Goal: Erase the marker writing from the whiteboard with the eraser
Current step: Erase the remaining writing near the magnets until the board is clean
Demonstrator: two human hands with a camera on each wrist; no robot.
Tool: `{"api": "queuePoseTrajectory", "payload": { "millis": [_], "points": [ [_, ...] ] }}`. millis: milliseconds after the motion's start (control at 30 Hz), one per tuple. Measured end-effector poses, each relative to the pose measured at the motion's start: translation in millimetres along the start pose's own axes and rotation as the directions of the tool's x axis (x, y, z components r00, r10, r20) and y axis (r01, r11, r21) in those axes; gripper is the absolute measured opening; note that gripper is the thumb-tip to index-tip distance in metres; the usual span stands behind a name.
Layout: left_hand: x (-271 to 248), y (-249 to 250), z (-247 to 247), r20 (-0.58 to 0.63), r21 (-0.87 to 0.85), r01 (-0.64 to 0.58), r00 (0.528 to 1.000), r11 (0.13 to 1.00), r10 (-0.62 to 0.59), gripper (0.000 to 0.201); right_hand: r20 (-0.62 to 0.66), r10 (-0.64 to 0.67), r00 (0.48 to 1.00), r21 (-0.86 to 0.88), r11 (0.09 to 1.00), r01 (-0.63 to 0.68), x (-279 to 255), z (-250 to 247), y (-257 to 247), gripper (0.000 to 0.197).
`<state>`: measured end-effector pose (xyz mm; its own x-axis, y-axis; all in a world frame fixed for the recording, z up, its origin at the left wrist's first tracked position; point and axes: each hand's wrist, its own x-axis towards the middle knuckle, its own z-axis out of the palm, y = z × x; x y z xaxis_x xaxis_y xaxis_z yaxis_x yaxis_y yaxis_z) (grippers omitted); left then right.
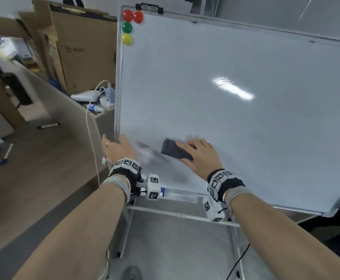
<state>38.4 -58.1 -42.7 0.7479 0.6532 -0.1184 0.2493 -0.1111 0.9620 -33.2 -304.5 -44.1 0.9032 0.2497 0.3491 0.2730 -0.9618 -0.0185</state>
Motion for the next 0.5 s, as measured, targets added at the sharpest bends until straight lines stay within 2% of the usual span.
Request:
{"api": "queuePoseTrajectory", "payload": {
  "millis": [67,200,300,400,500],
  "points": [
    [-15.7,-14.3,-9.4,-0.073,0.059,-0.018,0.997,0.998,0.023,0.068,0.057,0.000,0.998,0.008,1.000,-0.001,-25.7,14.7,0.4,0.054],
    [-39.5,-44.8,-30.2,-0.065,0.133,0.055,0.997,0.990,-0.047,0.067,0.167,0.044,0.985,0.072,0.996,-0.056,-62.1,36.4,-11.9,0.048],
    [-46.5,-65.1,-39.3,0.005,0.215,0.187,0.981,0.959,-0.193,0.066,0.331,0.099,0.939,0.063,0.990,-0.127,-75.2,44.6,-16.2,0.048],
    [-54.8,-74.3,-42.4,0.087,0.264,0.330,0.928,0.906,-0.363,0.061,0.475,0.114,0.872,0.067,0.984,-0.164,-79.7,50.1,-15.1,0.047],
    [-57.5,-84.2,-41.1,0.191,0.352,0.327,0.892,0.877,-0.409,0.057,0.561,0.103,0.821,0.072,0.982,-0.172,-83.9,53.3,-19.1,0.044]
  ]
}}
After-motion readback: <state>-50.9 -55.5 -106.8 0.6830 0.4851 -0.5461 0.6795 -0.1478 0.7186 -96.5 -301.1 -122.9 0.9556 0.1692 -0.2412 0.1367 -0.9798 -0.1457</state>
